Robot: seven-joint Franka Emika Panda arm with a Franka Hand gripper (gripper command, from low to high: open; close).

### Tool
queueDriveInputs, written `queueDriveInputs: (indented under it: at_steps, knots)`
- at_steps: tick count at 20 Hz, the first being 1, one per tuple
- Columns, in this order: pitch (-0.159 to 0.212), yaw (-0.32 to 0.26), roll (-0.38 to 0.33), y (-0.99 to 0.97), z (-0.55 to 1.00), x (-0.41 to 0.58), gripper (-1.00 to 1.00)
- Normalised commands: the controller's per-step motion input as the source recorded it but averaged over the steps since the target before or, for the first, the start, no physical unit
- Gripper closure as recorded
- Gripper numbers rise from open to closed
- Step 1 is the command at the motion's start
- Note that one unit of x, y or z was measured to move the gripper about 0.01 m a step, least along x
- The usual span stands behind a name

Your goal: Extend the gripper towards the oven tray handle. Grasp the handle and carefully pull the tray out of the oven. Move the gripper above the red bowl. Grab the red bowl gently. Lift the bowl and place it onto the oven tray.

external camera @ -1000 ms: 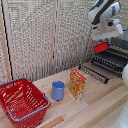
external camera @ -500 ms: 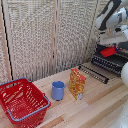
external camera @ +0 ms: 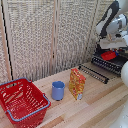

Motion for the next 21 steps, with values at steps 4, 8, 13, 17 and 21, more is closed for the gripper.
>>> queueDriveInputs:
  at_steps: [4,8,13,17,21]
  knots:
    - [-0.2,-0.083,0.007,-0.15,0.05,0.022,-1.0]
    - [-0.097,-0.006,-0.02,0.0,0.09,0.022,-1.0]
    - [-0.075,-0.048,-0.027,0.01,0.19,0.047,-1.0]
    - [-0.05,-0.082,0.001,0.19,0.36,0.15,-1.0]
    - [0.006,-0.091,0.004,0.31,0.29,0.126,-1.0]
